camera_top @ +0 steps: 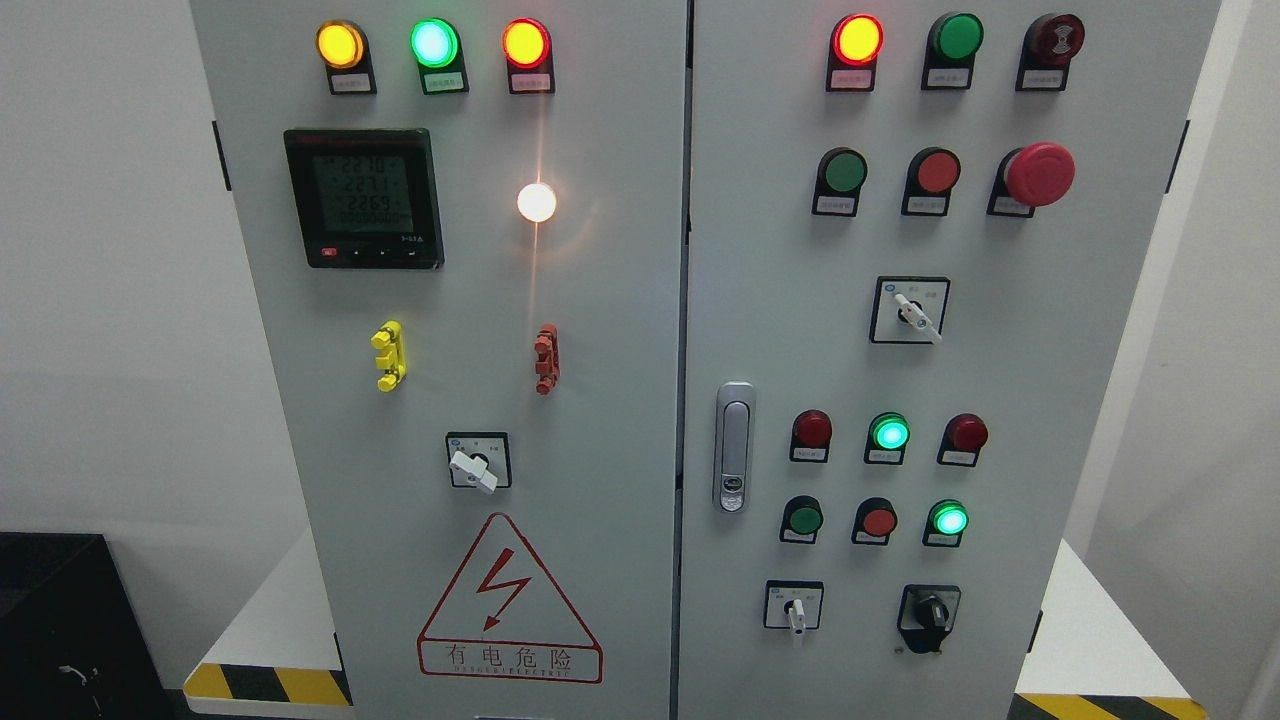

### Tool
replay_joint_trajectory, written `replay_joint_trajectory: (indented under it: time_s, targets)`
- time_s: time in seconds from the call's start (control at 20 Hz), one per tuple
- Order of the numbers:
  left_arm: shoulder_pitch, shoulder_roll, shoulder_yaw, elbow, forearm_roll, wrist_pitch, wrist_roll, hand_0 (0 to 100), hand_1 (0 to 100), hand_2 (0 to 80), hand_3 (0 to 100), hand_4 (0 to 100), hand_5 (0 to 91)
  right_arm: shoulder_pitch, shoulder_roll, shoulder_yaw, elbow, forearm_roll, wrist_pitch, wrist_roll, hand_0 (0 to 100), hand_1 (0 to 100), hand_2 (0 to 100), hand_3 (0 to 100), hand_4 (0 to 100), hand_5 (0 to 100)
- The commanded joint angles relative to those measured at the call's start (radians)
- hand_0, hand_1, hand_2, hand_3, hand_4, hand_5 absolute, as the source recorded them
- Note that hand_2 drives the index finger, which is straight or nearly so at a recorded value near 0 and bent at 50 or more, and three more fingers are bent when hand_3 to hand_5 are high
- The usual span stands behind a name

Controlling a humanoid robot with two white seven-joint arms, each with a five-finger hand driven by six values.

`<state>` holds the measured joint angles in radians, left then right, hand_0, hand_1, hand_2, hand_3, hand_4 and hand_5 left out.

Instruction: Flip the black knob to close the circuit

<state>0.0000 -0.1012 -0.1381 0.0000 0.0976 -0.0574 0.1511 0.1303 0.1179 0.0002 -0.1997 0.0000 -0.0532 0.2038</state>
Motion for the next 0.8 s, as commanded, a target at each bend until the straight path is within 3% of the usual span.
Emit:
replay_joint_trajectory:
  time_s: [0.0, 0.75]
  targets:
    - [0.023, 0.0, 0.0, -0.031, -0.001, 0.001, -0.001, 12, 56, 0.0, 0, 0, 0.0, 0.0, 0.0, 0.0, 0.014, 0.031, 0.0, -0.004, 0, 9, 0, 0, 0, 0]
    - [0.023, 0.0, 0.0, -0.031, 0.001, 0.001, -0.001, 12, 56, 0.0, 0, 0, 0.0, -0.044, -0.007, 0.001, -0.009, 0.028, 0.0, -0.007, 0, 9, 0, 0, 0, 0]
